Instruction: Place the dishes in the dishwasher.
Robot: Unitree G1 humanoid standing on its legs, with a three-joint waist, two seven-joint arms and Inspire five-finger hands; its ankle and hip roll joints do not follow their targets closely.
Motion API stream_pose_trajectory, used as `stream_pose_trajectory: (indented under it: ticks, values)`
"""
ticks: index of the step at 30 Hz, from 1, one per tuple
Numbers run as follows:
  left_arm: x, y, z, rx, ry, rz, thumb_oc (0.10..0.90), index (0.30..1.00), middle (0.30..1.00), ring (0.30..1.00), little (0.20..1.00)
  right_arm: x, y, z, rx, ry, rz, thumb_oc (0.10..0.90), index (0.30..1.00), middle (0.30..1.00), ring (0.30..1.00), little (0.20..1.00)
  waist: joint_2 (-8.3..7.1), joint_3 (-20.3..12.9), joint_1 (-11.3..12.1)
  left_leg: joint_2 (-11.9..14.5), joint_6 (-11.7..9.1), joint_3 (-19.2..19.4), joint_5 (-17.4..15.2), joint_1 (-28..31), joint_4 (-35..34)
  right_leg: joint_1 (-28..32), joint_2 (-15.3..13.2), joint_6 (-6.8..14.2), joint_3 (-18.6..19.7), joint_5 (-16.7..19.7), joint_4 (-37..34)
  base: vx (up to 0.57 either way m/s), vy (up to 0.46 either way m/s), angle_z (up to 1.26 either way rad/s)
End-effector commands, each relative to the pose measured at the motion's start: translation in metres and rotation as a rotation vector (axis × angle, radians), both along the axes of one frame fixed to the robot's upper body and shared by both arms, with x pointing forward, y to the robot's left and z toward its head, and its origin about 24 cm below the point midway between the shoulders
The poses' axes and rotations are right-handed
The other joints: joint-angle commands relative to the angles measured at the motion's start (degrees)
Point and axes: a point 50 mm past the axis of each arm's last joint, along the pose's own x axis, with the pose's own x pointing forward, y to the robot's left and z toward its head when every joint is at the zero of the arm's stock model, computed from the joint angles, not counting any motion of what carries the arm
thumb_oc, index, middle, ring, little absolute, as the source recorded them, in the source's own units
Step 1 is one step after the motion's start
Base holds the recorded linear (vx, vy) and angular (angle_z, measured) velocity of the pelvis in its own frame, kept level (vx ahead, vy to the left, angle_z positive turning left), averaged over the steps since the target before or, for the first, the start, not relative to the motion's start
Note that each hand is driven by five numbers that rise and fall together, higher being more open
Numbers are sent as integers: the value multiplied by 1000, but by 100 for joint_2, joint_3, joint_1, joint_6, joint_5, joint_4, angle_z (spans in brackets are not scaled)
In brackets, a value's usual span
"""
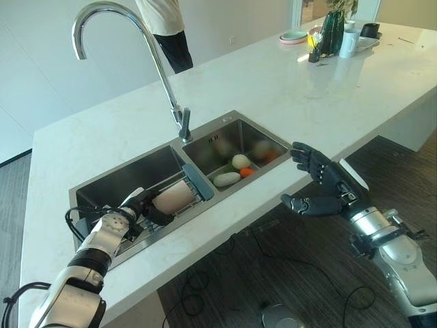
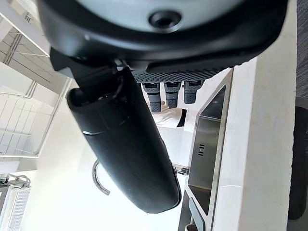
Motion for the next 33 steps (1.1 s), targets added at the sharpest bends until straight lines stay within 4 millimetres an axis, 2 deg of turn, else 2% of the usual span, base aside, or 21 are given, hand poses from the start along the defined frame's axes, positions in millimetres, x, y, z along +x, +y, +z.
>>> stream_pose_trajectory:
  ticks: [1,5,6,8,9,12,13,15,19,20,21,22,25,31,32,33]
  values:
    - [11,12,36,66,-171,25,400,300,300,300,300,1,10,52,73,-272,71,800,900,900,900,900,-114,-115,48,54,160,26,-586,-216,660,101,-313,628,-274,-339,-5,-34,-33,1]
    - [16,12,53,66,-287,39,400,300,300,300,300,1,10,51,81,-275,65,800,900,900,900,900,-137,-110,114,38,146,-26,-559,-265,660,85,-333,625,-295,-329,-5,-41,-35,3]
    - [16,13,56,64,-312,44,400,300,300,300,300,0,10,51,83,-276,66,800,900,900,900,900,-193,-106,120,54,150,51,-404,-334,660,11,-333,576,-298,-191,-5,-110,-100,6]
    - [16,13,66,48,-394,59,400,300,300,300,300,-1,10,49,87,-276,58,800,900,900,900,900,-203,-107,178,45,149,7,-401,-348,660,24,-353,572,-336,-200,-5,-61,-77,13]
    - [15,13,84,18,-529,84,400,300,300,300,300,-1,9,48,93,-279,43,800,900,900,900,900,-225,-104,272,24,144,-97,-400,-383,660,34,-383,563,-398,-211,-5,-19,-53,18]
    - [11,11,101,-14,-664,101,400,300,300,300,300,-2,8,48,103,-282,28,800,900,900,900,900,-252,-90,389,-3,143,-234,-391,-432,660,65,-401,544,-452,-238,-5,-5,-50,26]
    - [5,8,117,-47,-788,118,400,300,300,300,300,-3,8,47,109,-288,14,800,900,900,900,900,-280,-70,505,-23,130,-381,-369,-476,660,117,-424,518,-513,-277,-5,15,-57,31]
    - [-6,2,136,-79,-937,131,400,300,300,300,300,-4,9,48,117,-303,-2,800,900,900,900,900,-308,-57,667,-57,117,-568,-358,-532,660,171,-445,483,-595,-326,-5,21,-68,45]
    - [-24,-5,161,-171,-1134,155,400,300,300,300,300,-5,13,51,142,-333,-19,800,900,900,900,900,-356,-49,890,-65,85,-760,-288,-606,660,235,-487,416,-735,-365,-5,13,-85,34]
    - [-33,-10,169,-213,-1213,160,400,300,300,300,300,-5,16,52,158,-342,-21,800,900,900,900,900,-374,-58,1006,-60,69,-834,-261,-638,660,267,-500,384,-804,-396,-5,39,-86,33]
    - [-35,-10,169,-215,-1229,164,400,300,300,300,300,-6,17,52,161,-344,-18,800,900,900,900,900,-375,-62,1004,-59,65,-854,-256,-641,660,276,-504,378,-825,-403,-5,57,-133,35]
    - [-44,-15,175,-244,-1288,159,400,300,300,300,300,-7,20,53,174,-359,-24,800,900,900,900,900,-395,-61,1120,-46,46,-929,-233,-648,660,324,-524,353,-918,-438,-5,46,-112,51]
    - [-61,-21,175,-292,-1341,151,400,300,300,300,300,-10,26,55,208,-387,-25,800,900,900,900,900,-433,-62,1300,-10,-4,-1066,-171,-655,660,417,-558,297,-1117,-503,-5,63,-161,42]
    - [-89,-24,163,-363,-1341,170,400,300,300,300,300,-19,33,65,231,-442,19,800,900,900,900,900,-510,6,1695,58,-172,-1339,91,-728,660,562,-601,168,-1515,-576,-5,39,-158,41]
    - [-94,-25,158,-400,-1327,179,400,300,300,300,300,-20,34,66,237,-452,27,800,900,900,900,900,-529,45,1852,73,-221,-1439,227,-785,660,576,-602,136,-1597,-598,-5,-2,-138,42]
    - [-97,-26,154,-424,-1318,184,400,300,300,300,300,-20,35,67,239,-455,34,800,900,900,900,900,-536,61,1915,76,-245,-1509,301,-821,660,581,-603,117,-1651,-608,-5,-7,-144,42]
